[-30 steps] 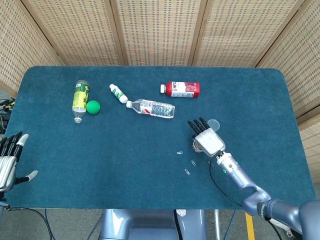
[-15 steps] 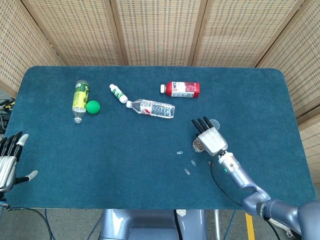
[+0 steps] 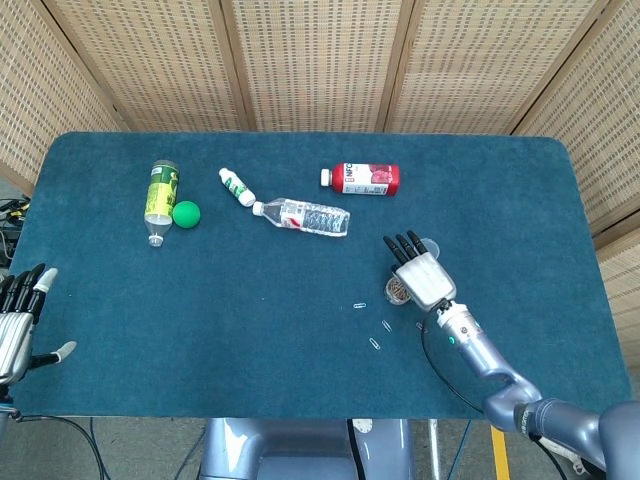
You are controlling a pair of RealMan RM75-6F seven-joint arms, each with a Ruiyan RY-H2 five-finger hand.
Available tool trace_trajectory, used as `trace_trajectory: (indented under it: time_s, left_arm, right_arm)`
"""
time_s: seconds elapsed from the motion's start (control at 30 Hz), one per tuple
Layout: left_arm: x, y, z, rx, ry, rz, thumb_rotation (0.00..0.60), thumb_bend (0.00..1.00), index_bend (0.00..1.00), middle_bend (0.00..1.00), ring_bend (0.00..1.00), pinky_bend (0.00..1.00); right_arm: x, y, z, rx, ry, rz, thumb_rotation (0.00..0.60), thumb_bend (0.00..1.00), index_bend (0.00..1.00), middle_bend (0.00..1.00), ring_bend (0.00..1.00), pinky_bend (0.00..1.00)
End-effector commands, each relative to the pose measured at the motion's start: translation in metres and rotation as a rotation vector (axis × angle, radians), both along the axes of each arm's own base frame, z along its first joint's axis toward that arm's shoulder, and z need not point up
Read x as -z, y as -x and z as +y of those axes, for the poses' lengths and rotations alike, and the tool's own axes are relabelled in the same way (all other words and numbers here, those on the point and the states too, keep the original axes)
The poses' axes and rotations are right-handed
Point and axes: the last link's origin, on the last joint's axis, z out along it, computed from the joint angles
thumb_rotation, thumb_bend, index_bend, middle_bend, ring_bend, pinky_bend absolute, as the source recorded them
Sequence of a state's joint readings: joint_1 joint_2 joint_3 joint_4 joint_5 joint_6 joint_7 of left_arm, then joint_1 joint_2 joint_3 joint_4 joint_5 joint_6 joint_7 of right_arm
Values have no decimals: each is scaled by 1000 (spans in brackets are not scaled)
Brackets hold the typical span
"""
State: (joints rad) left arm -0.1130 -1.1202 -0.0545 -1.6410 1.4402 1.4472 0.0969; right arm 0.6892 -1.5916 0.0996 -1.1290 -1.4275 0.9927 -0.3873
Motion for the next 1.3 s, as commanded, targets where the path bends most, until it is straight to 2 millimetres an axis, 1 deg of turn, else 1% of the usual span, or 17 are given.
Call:
trace_trajectory:
  time_s: [0.03,0.13,0.27,0.43,0.67,0.77,0.93,1.13,1.17,1.2,1.27,1.3]
  left_arm:
    - [0,0,0,0,0,0,600,0,0,0,0,0]
    - [0,-1,0,1,0,0,600,0,0,0,0,0]
    - [0,0,0,1,1,0,600,0,0,0,0,0]
    - [0,-1,0,2,1,-1,600,0,0,0,0,0]
    - [-1,-1,0,1,1,-3,600,0,0,0,0,0]
    - [-1,0,0,0,1,-5,600,0,0,0,0,0]
    - [-1,0,0,0,-1,-6,600,0,0,0,0,0]
    - [-2,0,0,1,-1,-8,600,0,0,0,0,0]
    - [-2,0,0,1,-2,-8,600,0,0,0,0,0]
    - [-2,-1,0,2,-3,-8,600,0,0,0,0,0]
    - [-2,-1,0,2,-3,-8,600,0,0,0,0,0]
    - [-2,-1,0,2,-3,-8,600,0,0,0,0,0]
  right_arm:
    - [-1,0,0,-1,3,1,600,176,568,0,0,38]
    - [-1,0,-1,3,10,-2,600,153,567,0,0,38]
    - [0,0,0,6,14,-9,600,84,542,0,0,38]
    - [3,2,2,13,10,-13,600,60,534,0,0,38]
    - [7,4,2,29,17,-26,600,3,473,0,0,38]
    - [7,4,2,27,27,-30,600,0,449,0,0,38]
    - [6,2,0,21,40,-35,600,0,444,0,0,38]
    - [-4,-5,-3,2,70,-73,600,0,444,0,0,38]
    - [-7,-7,-3,-4,77,-82,600,0,444,0,0,38]
    - [-15,-13,-4,-17,98,-115,600,0,444,0,0,38]
    - [-21,-16,-3,-24,103,-134,600,0,445,0,0,38]
    - [-27,-18,-3,-28,114,-158,600,0,445,0,0,38]
